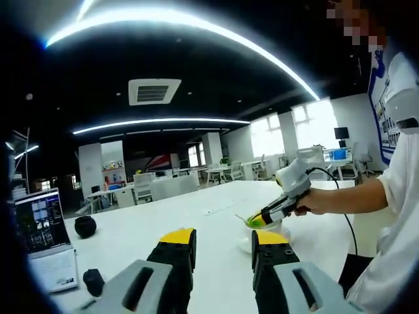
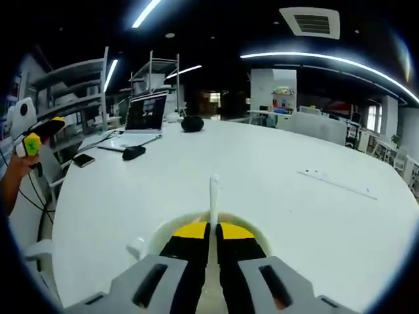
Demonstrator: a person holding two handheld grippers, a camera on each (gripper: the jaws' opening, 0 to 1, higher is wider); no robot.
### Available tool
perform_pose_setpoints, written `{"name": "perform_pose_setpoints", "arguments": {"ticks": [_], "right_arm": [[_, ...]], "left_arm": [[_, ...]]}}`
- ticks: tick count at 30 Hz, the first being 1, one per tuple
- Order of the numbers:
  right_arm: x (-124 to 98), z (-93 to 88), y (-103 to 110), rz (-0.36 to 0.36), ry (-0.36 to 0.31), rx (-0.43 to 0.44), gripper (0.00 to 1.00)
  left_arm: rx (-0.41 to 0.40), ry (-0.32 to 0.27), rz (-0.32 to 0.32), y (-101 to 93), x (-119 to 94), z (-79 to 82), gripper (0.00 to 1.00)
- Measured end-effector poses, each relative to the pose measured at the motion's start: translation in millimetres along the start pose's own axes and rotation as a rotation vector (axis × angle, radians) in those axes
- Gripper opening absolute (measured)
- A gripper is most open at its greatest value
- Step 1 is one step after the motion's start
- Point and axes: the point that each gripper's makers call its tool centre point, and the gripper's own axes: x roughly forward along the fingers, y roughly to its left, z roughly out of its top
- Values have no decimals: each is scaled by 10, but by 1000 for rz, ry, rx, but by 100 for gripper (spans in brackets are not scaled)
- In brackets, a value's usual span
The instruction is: Tidy tabletop coffee trays, cups and spoons，present forward
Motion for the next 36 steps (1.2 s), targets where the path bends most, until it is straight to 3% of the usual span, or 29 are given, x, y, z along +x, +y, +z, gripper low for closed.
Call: {"name": "perform_pose_setpoints", "arguments": {"ticks": [4,14,21,28,31,36], "right_arm": [[-4,-20,30,15,-2,2,16],[-175,78,-35,4,-55,13,18],[-363,309,-94,-12,-142,21,18],[-638,581,-203,-52,-209,-1,19],[-822,683,-366,-111,-243,-17,20],[-1100,735,-506,-154,-277,4,20]], "left_arm": [[-3,-2,2,5,3,1,35],[-18,-6,14,20,21,-14,35],[-21,-11,21,19,30,-8,35],[-27,-14,40,57,37,-4,35],[-27,-15,49,59,47,-24,35],[-24,-17,64,65,83,-30,35]]}}
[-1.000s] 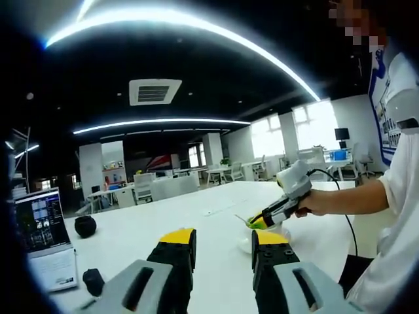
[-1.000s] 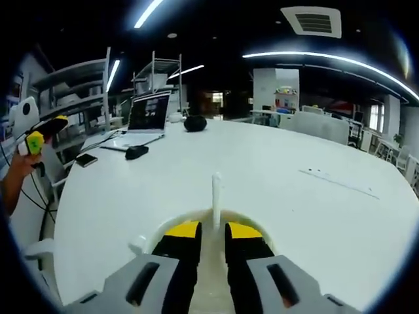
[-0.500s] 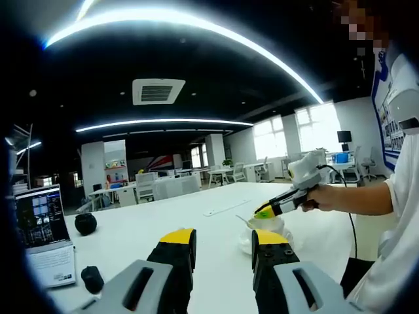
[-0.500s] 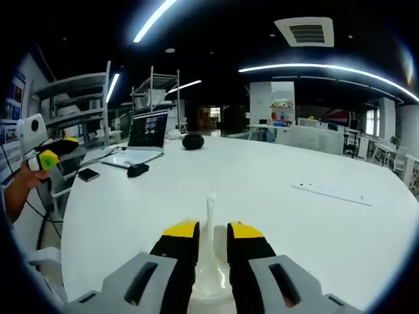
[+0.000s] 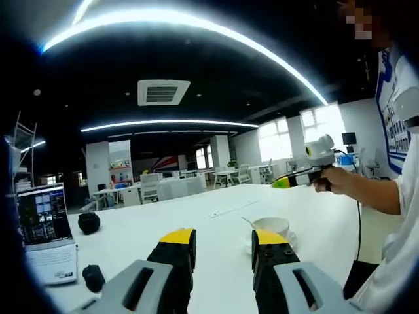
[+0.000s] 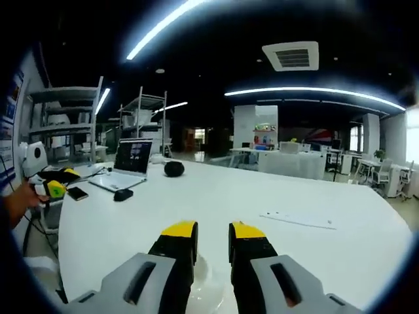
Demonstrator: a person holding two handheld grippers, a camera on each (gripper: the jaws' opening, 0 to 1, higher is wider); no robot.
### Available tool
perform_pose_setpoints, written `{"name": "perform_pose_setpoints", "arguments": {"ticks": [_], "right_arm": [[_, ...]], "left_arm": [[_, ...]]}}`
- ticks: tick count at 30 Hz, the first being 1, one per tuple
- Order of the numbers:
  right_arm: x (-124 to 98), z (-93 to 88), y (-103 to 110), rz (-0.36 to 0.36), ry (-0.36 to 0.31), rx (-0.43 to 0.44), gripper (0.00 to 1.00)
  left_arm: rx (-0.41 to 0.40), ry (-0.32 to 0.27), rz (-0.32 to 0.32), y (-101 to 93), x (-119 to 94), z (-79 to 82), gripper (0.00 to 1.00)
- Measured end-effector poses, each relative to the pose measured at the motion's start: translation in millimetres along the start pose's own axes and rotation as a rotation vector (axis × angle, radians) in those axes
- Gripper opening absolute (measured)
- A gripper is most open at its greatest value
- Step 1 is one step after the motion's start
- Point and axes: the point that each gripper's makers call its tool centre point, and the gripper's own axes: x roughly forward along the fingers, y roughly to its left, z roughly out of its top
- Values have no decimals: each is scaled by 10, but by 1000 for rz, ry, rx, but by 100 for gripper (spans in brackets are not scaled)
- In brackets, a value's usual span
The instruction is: Tidy tabletop coffee trays, cups and spoons，present forward
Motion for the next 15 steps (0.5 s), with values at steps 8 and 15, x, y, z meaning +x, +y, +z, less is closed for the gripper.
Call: {"name": "perform_pose_setpoints", "arguments": {"ticks": [8,15], "right_arm": [[-432,215,-353,-99,-92,35,20],[-749,266,-676,-180,-138,55,20]], "left_arm": [[-34,-22,49,90,45,18,35],[-39,-38,87,180,25,62,35]]}}
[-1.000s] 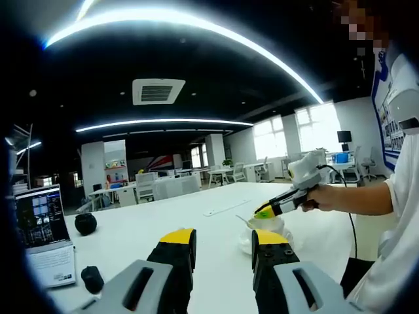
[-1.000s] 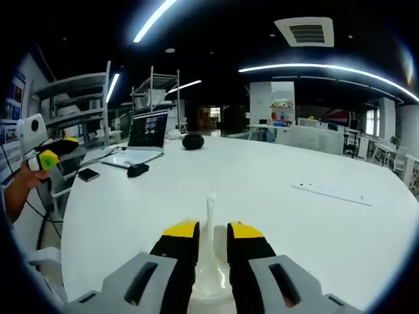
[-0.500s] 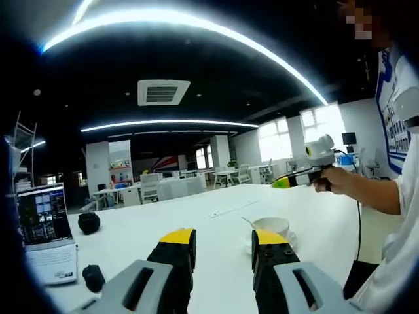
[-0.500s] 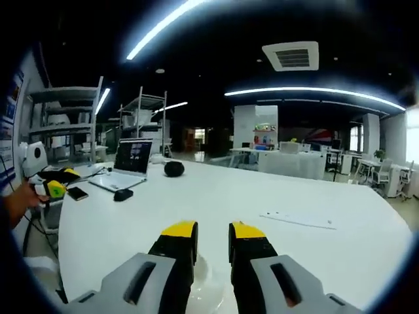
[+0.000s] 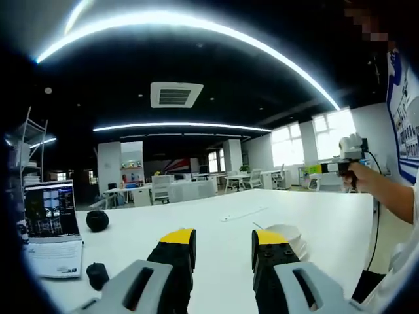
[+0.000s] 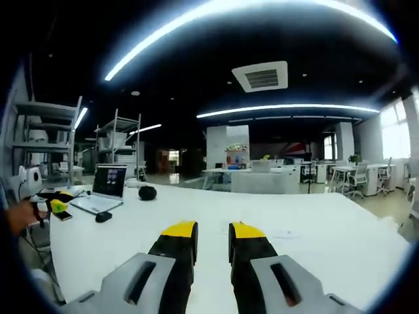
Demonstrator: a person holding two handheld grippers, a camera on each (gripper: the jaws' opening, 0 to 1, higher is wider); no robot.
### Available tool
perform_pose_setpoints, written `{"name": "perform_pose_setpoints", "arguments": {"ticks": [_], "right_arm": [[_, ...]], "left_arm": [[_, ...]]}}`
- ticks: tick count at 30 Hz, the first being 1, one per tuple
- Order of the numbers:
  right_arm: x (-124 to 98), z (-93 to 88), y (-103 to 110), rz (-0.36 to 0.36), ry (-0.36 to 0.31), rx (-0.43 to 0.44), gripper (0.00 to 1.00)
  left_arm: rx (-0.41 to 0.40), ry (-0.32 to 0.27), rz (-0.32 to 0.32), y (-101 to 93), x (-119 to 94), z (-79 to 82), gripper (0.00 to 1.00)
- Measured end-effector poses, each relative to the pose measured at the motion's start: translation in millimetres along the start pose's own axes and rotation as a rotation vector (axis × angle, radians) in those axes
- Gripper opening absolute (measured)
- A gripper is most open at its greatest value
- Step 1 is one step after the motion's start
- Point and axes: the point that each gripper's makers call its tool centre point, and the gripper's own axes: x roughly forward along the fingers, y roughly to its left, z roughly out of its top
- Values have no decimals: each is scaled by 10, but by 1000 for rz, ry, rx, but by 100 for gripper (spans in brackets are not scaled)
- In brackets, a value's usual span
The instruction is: Tidy tabletop coffee trays, cups and spoons，present forward
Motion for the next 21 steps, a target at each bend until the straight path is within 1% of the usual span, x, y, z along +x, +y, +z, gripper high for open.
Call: {"name": "perform_pose_setpoints", "arguments": {"ticks": [5,8,12,15,16,21], "right_arm": [[-190,-11,-246,-53,-16,6,20],[-296,-43,-351,-76,-19,4,20],[-432,-52,-448,-101,-51,5,20],[-500,-82,-510,-119,-60,8,20],[-522,-109,-548,-137,-57,10,20],[-629,-229,-628,-167,-57,13,20]], "left_arm": [[-6,-14,41,97,-25,34,35],[-7,-16,64,142,-36,31,35],[-13,-13,98,194,-36,-23,35],[-19,-16,118,217,-41,-57,35],[-22,-19,122,221,-48,-69,35],[-34,-24,167,295,-82,-146,35]]}}
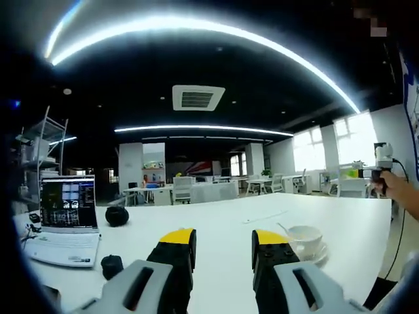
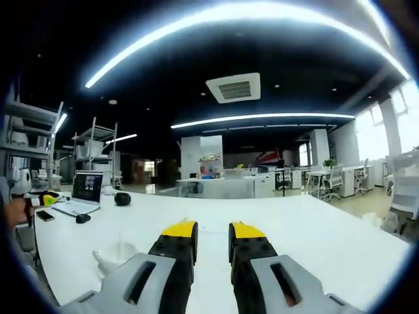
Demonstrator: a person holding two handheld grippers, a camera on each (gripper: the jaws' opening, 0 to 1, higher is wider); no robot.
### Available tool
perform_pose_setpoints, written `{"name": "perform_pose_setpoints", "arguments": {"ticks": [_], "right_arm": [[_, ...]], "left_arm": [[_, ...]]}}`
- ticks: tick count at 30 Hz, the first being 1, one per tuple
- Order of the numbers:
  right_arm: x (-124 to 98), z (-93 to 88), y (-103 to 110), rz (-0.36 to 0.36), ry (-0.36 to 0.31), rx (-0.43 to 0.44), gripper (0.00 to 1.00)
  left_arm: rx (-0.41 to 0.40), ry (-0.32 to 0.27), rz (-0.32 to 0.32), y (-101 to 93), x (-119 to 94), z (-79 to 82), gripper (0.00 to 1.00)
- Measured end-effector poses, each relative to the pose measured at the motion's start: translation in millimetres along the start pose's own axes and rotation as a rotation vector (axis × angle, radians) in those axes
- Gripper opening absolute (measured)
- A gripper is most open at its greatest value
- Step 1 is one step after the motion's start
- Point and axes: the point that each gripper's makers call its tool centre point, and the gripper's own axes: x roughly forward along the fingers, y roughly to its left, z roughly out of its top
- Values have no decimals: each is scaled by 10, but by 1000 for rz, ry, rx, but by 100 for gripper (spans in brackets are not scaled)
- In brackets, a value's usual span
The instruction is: Tidy tabletop coffee trays, cups and spoons，present forward
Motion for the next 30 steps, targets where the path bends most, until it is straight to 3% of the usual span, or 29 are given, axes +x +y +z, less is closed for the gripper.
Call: {"name": "perform_pose_setpoints", "arguments": {"ticks": [9,20,30], "right_arm": [[-196,-235,-232,-79,-37,33,20],[-358,-485,-402,-149,-24,90,20],[-392,-635,-414,-145,7,90,20]], "left_arm": [[-2,-18,116,124,-56,-141,35],[-11,-18,159,150,-78,-268,35],[-13,-3,164,107,-79,-348,35]]}}
